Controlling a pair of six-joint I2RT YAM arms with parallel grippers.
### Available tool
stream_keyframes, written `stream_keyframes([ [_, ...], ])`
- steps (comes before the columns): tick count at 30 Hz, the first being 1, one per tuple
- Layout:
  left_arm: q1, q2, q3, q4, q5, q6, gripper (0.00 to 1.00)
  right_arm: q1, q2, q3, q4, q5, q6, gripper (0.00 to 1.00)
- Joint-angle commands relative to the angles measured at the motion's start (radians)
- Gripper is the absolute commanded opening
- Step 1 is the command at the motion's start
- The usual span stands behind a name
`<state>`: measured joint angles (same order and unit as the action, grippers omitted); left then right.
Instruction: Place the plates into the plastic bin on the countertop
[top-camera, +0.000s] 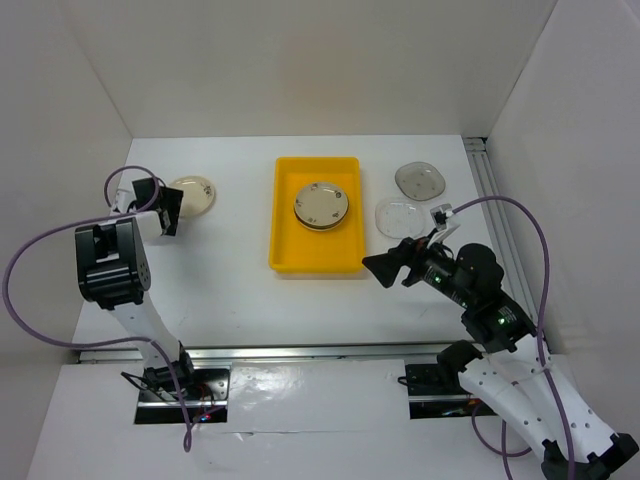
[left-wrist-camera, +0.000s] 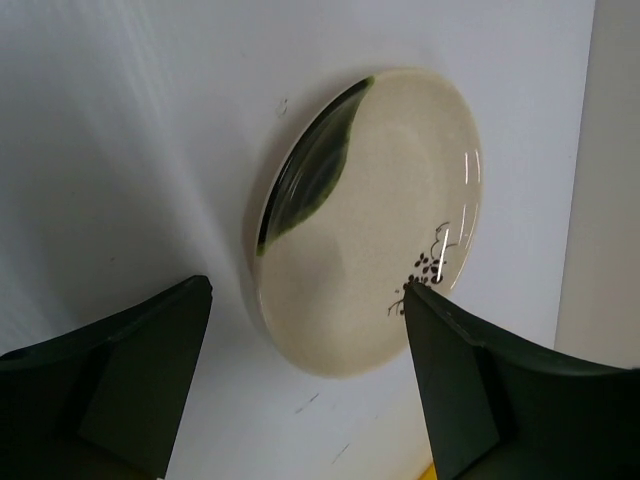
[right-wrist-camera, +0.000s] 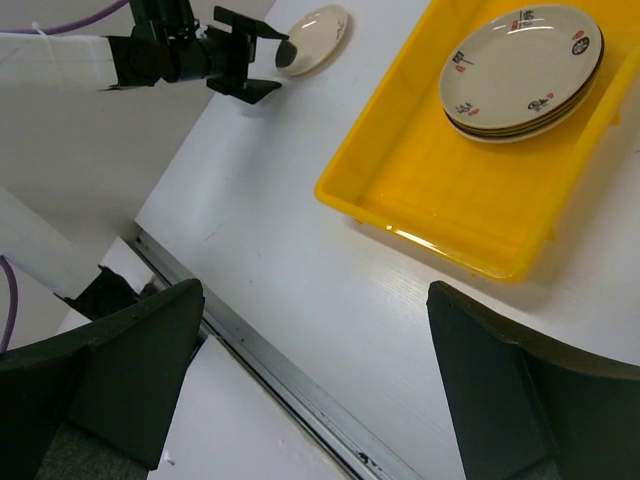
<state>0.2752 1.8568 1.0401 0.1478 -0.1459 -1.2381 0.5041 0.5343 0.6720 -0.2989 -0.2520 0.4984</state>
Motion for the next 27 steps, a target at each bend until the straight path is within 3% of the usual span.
stream_keyframes([
  [1, -0.001, 0.062, 0.018, 0.027, -0.006, 0.011, 0.9, -0.001, 0.007, 0.049, 0.044, 0.003, -0.021, 1.0],
  [5, -0.001, 0.099, 0.031, 0.027, -0.015, 0.011, 0.69, -0.001, 0.016, 0.058, 0.044, 0.022, -0.03, 1.0],
  [7, -0.001, 0.108, 0.044, 0.006, -0.015, 0.002, 0.48, -0.001, 0.016, 0.058, 0.044, 0.045, -0.031, 1.0],
  [9, -0.001, 0.12, 0.044, 0.006, -0.015, 0.002, 0.39, -0.001, 0.026, 0.058, 0.044, 0.08, -0.031, 1.0],
  [11, -0.001, 0.131, 0.044, -0.007, -0.015, -0.008, 0.2, -0.001, 0.026, 0.058, 0.035, 0.105, -0.021, 1.0],
  [15, -0.001, 0.154, 0.086, -0.016, 0.006, -0.008, 0.0, -0.001, 0.026, 0.067, 0.026, 0.114, -0.012, 1.0],
  [19, -0.01, 0.141, 0.095, -0.016, 0.078, -0.008, 0.0, -0.001, 0.026, 0.086, 0.003, 0.14, -0.012, 1.0],
  [23, -0.047, -0.04, 0.017, 0.068, 0.117, -0.017, 0.0, -0.001, 0.016, 0.095, -0.031, 0.18, -0.021, 1.0],
  [27, -0.178, -0.257, -0.008, 0.035, 0.126, 0.06, 0.0, -0.001, -0.002, 0.095, -0.051, 0.23, -0.021, 1.0],
])
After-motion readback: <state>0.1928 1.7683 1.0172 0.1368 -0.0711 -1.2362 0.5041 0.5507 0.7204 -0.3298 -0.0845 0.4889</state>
